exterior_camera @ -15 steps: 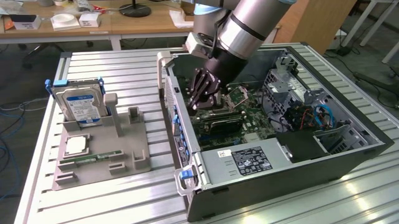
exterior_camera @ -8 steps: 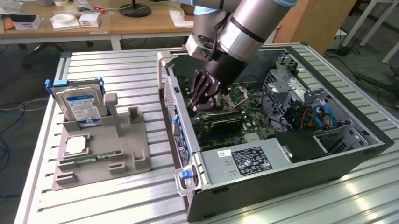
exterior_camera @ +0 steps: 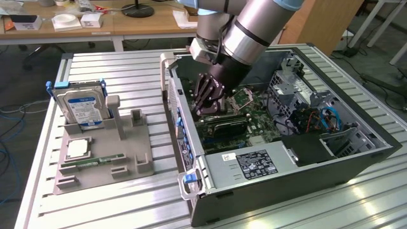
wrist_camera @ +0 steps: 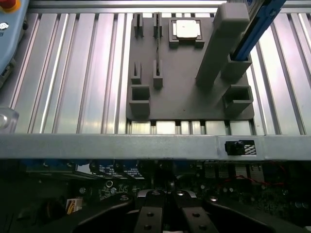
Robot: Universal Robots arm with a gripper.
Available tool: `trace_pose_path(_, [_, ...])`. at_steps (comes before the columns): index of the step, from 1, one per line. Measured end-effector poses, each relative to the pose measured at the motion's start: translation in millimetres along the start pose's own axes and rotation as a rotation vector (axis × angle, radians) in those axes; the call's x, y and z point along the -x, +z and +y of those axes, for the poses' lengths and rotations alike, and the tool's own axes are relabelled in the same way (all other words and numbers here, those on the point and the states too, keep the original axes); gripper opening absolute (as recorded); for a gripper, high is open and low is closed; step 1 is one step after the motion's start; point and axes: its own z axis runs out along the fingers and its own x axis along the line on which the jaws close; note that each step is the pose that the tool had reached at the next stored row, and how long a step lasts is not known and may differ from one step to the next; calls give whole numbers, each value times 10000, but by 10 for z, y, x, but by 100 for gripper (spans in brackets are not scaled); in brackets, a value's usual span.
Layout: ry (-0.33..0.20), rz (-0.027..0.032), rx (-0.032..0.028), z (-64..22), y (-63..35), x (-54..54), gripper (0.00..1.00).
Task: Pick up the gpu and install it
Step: 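Press down on the gpu until it lock into place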
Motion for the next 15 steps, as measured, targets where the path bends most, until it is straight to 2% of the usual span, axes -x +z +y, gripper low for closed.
trace_pose_path(6, [3, 12, 43, -64, -35, 0, 10])
trace_pose_path(15, [2, 10, 42, -130, -63, 1, 10])
